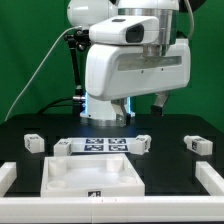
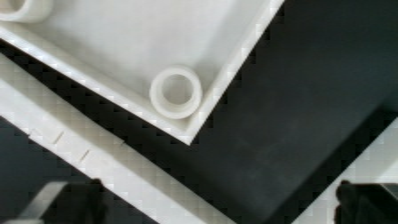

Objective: Assemble one leg

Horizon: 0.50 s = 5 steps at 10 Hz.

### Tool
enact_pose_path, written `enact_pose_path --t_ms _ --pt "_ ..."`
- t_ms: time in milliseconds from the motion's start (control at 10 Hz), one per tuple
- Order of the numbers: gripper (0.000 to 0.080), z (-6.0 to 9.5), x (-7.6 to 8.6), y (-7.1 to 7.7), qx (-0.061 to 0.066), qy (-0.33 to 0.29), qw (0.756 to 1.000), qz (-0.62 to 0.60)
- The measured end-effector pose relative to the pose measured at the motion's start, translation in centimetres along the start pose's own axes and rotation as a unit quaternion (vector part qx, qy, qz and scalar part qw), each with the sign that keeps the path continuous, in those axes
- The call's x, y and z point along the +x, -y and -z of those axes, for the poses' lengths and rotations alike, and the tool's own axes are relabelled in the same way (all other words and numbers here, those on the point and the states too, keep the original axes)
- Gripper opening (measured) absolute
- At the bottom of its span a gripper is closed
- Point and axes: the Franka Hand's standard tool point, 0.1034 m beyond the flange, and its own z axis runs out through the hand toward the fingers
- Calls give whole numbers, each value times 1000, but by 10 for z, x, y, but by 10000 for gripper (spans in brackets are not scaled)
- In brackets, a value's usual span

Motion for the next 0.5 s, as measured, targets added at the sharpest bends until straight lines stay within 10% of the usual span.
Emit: enact_pose_path --t_ms 500 --pt "650 0 0 0 0 0 1000 0"
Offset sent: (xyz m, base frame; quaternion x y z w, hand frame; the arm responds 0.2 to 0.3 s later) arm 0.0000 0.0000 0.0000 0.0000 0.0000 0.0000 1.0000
